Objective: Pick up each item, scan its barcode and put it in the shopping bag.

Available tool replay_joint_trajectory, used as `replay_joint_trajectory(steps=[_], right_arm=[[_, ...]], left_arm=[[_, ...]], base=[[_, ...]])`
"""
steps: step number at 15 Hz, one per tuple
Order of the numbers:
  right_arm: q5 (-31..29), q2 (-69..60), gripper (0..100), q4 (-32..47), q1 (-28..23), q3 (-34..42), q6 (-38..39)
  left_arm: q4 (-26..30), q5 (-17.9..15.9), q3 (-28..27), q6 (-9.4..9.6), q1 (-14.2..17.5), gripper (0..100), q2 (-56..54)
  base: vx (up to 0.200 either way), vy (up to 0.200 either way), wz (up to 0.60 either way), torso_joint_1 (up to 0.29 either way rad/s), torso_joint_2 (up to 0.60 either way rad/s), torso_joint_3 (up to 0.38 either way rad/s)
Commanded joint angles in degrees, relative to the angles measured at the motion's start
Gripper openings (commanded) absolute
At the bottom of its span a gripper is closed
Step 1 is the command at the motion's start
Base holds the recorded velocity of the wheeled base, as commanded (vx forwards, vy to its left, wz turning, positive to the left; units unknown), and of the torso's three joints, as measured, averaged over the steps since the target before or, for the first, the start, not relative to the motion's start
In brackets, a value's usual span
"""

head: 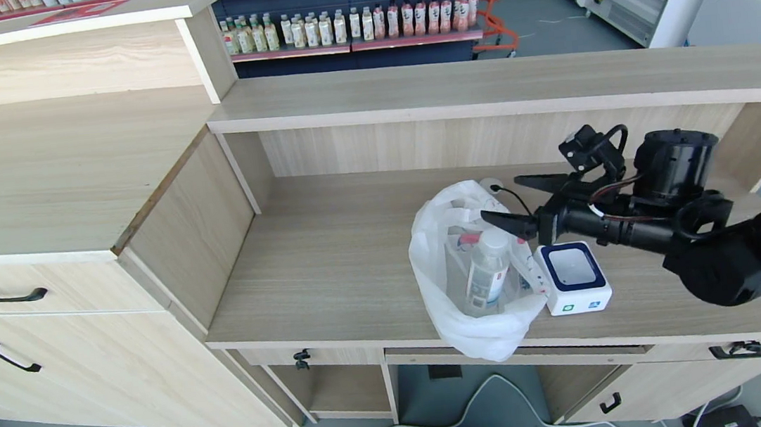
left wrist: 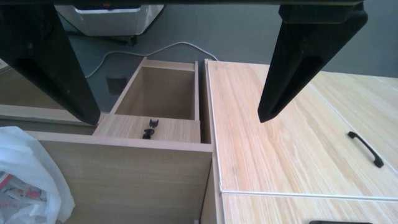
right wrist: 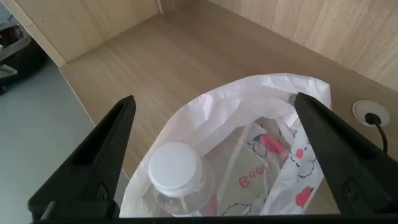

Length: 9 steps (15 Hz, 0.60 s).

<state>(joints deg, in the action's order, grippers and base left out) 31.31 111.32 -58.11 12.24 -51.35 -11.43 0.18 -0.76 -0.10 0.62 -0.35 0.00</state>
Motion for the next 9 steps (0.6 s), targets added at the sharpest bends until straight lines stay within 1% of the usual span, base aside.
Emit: replay_joint_trajectory(steps=[1,2,4,5,6,8,9], right_arm=[[-0.19,-7.88,100,3.97,-4.59,2.13,-3.68],[-0.19,-10.6,100,4.68,-8.28,4.76,-6.32],[-0.1,-13.5,100,4.59,-14.35,8.19,-8.78],[-0.1,-15.26,100,4.94,-19.27,9.6,-10.71],[-0.1,-16.14,100,6.17,-24.02,9.95,-12.47],[-0.28,-16.75,100,12.32,-33.77,8.54,-17.66],[-0.72,-16.84,100,14.26,-35.62,8.37,-18.98]], left_arm=[[-0.01,-0.04,0.01,-0.01,0.0,100,0.0],[-0.01,0.05,0.01,-0.01,0.0,100,0.0],[-0.01,0.05,0.01,-0.01,0.0,100,0.0],[-0.01,-0.04,0.01,-0.01,0.0,100,0.0],[-0.01,-0.04,0.01,-0.01,0.0,100,0.0],[-0.01,-0.04,0.01,-0.01,0.0,100,0.0],[-0.01,0.05,0.01,-0.01,0.0,100,0.0]], base=[[0.0,0.0,0.0,0.0,0.0,0.0],[0.0,0.0,0.0,0.0,0.0,0.0],[0.0,0.0,0.0,0.0,0.0,0.0],[0.0,0.0,0.0,0.0,0.0,0.0],[0.0,0.0,0.0,0.0,0.0,0.0],[0.0,0.0,0.0,0.0,0.0,0.0],[0.0,0.0,-0.6,-0.002,0.01,0.002]])
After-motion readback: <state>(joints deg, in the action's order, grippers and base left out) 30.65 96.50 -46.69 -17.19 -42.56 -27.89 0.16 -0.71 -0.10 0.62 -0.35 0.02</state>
